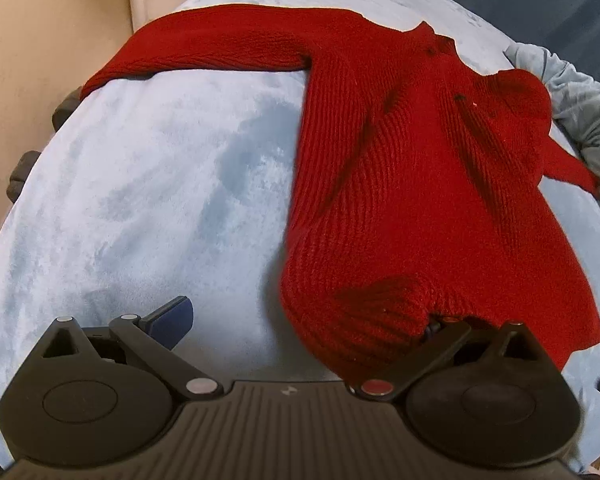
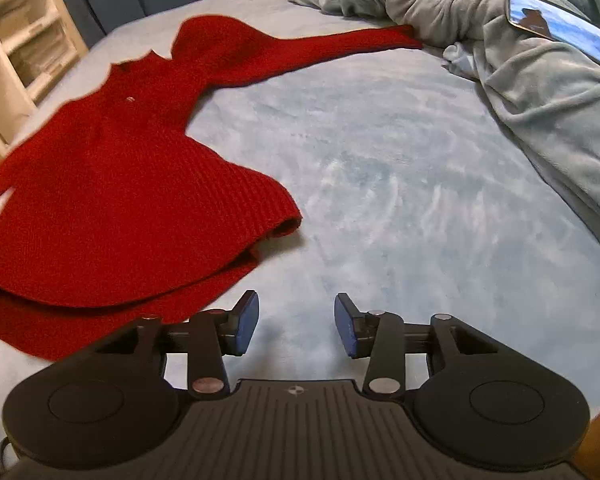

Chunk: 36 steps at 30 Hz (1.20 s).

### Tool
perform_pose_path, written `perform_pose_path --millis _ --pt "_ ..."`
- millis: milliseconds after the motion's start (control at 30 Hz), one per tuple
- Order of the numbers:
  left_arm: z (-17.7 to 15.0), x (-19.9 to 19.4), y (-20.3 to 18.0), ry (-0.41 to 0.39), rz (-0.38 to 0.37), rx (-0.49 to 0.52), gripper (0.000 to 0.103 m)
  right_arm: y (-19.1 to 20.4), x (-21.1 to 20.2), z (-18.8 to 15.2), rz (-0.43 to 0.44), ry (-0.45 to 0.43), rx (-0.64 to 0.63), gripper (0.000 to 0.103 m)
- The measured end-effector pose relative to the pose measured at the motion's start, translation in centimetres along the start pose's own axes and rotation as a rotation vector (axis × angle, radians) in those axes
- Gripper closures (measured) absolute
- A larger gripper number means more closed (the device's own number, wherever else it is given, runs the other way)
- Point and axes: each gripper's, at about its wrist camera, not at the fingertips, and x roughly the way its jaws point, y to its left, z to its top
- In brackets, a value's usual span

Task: Fold small clothes

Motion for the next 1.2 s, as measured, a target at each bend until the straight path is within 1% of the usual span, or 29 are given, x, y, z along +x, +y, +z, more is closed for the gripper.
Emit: perform_pose_path --millis 33,100,200,233,267,300,367,400,467,500,533,600,733,767,800,833,867,900,967,1000,1067,1100,1133,1200 --pt "0.1 -0.3 -0.1 -0.002 0.001 0.004 0.001 0.3 1.2 0.4 0.003 0.009 0.02 0.059" --pt "0.3 -0.9 -0.2 -0.007 0.005 0.025 0.001 1.1 3.1 1.0 0.022 0.029 0.015 0.059" --pt "0.6 -1.4 -0.2 -0.01 0.017 0.06 0.001 2.4 5.6 1.6 -0.031 0.045 -0.063 0.057" --pt "0.7 -1.4 -0.2 -0.011 0.024 0.063 0.001 2.6 6.1 2.1 -0.053 0.037 -0.086 0.057" --pt "0.9 -1.3 -0.1 -0.007 0.029 0.061 0.001 2.4 6.1 2.8 -0.066 0.006 -0.074 0.057" --pt "1.1 -1.3 0.0 -0.001 0.028 0.052 0.001 1.7 6.0 3.7 -0.054 -0.016 -0.023 0.057" --pt "1.4 -1.4 0.2 0.015 0.02 0.026 0.001 -0.4 5.5 5.2 0.016 -0.03 0.13 0.056" --pt "1.5 -1.5 0.1 0.013 0.013 0.023 0.001 -1.3 5.4 5.7 0.043 -0.036 0.186 0.056" --pt "1.7 -1.8 -0.2 -0.009 0.015 0.026 0.0 -2.8 5.7 6.5 0.075 -0.025 0.256 0.054" --pt "1.9 -1.9 -0.3 -0.015 0.012 0.028 0.0 -3.2 6.1 6.8 0.087 -0.006 0.263 0.054" --pt "2.1 -1.9 -0.4 -0.017 0.007 0.028 0.0 -3.5 6.6 6.9 0.095 0.015 0.264 0.054" --pt "2.3 -1.7 -0.5 -0.025 0.019 0.023 0.0 -3.2 7.3 6.7 0.088 0.03 0.255 0.054" --pt "2.6 -0.8 -0.4 -0.031 0.042 0.035 0.0 -2.3 8.3 5.0 0.079 0.056 0.22 0.054" --pt "2.6 -0.6 -0.4 -0.033 0.047 0.036 0.0 -1.8 8.4 4.4 0.074 0.048 0.197 0.054" --pt "2.5 -0.4 -0.3 -0.034 0.051 0.038 0.0 -1.2 8.2 4.0 0.056 0.019 0.15 0.054" --pt "2.5 -0.2 -0.3 -0.036 0.054 0.043 0.0 -0.5 8.0 3.6 0.035 -0.009 0.094 0.058" --pt "2.4 0.0 -0.3 -0.039 0.059 0.049 0.0 0.0 7.8 3.4 0.043 -0.027 0.056 0.093" --pt "2.2 0.2 -0.3 -0.042 0.068 0.059 0.0 0.4 7.5 3.3 0.047 -0.038 0.025 0.094" --pt "1.6 0.5 -0.5 -0.042 0.089 0.092 0.0 0.7 6.2 4.0 -0.006 -0.107 -0.003 0.095" --pt "1.3 0.7 -0.6 -0.04 0.101 0.111 0.0 0.2 5.5 4.7 -0.021 -0.138 0.02 0.095" --pt "0.8 1.2 -0.8 -0.034 0.124 0.153 0.0 -1.6 3.8 6.7 -0.03 -0.198 0.138 0.095" --pt "0.4 1.5 -0.8 -0.03 0.132 0.171 0.0 -2.1 3.2 7.5 -0.041 -0.221 0.167 0.095" --pt "0.1 1.9 -0.9 -0.025 0.134 0.197 0.0 -2.5 2.5 8.3 -0.07 -0.252 0.175 0.095" --pt "-0.8 2.4 -1.0 -0.016 0.178 0.239 0.0 -3.1 1.2 9.8 -0.139 -0.323 0.184 0.096"
